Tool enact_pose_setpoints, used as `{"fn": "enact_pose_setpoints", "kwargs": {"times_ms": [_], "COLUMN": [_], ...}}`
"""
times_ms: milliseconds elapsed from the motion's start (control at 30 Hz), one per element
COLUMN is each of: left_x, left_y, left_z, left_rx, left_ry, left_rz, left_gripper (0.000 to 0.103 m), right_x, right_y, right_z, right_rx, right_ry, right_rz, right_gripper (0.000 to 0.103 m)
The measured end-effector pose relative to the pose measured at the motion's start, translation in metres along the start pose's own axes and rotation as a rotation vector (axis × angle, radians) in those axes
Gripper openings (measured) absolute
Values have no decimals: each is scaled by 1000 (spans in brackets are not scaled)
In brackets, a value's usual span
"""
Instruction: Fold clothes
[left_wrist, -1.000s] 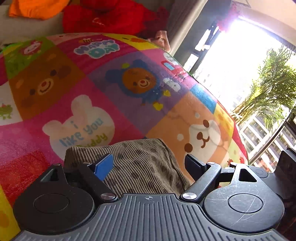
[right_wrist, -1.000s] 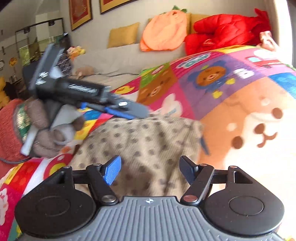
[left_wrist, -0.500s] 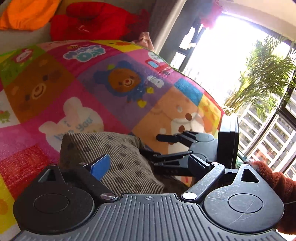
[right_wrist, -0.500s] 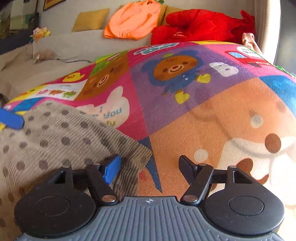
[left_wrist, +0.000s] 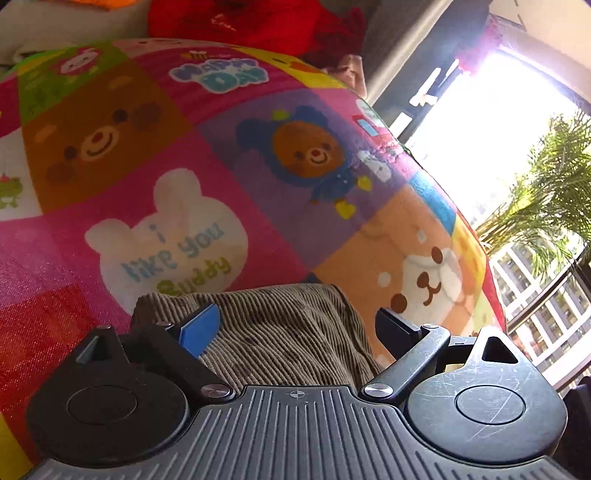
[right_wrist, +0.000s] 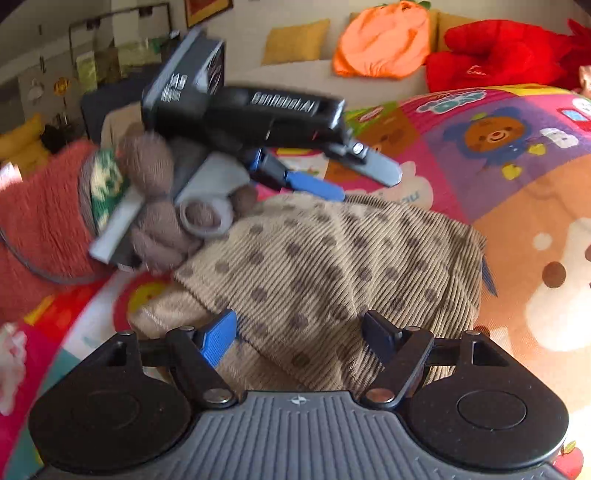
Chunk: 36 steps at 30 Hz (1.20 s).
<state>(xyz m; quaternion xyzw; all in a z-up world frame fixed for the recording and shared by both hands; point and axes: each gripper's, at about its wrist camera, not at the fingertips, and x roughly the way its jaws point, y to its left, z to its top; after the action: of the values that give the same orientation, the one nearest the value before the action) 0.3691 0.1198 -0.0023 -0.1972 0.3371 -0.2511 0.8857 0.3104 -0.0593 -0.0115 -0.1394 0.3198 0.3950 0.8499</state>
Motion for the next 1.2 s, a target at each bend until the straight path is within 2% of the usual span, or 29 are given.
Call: {"fn": "enact_pose_setpoints", "kwargs": {"times_ms": [100,233,400,500,600,633,700,833,967,1067,1200], "left_x": [-2,-2,-1,-2,-8,-17,-34,-87,-136,-156,-165], "left_y": [-3,-2,-2,-5,-10,-15,-26,-59,-89,-109,-132], "left_z": [-3,-3,-4,-4,-7,-11,-19,-59,-121,-167,-212], "left_rx": [22,28,32,37,40,45,56,94,55,21,26], "left_ry": [5,3,-3,-8,-41,-63,-107,-160,-158,-135,-126], "left_rz": [10,8,4,16,37,56,96,199,296,387,495], "left_gripper": [95,95,95,95,95,95,95,99,103,103,103], "right_x": [4,-17,-12,-8,-4,-3,-5,-17,-36,-55,-81], "right_y": [10,8,0,-2,0,1,-3,-2,10,20,32], "right_z": [-4,0,-20,-27,-32,-34,-37,-48,-65,-83,-105], "right_rx": [-35,10,33,45,63,68,119,185,202,227,268], "right_ry": [5,-25,40,21,-5,-7,-5,-1,8,22,16], "right_rz": [-20,-9,-51,-54,-77,-99,-107,-127,-167,-195,-217], "right_gripper": [80,80,83,88,96,102,103,103,103,103,103]}}
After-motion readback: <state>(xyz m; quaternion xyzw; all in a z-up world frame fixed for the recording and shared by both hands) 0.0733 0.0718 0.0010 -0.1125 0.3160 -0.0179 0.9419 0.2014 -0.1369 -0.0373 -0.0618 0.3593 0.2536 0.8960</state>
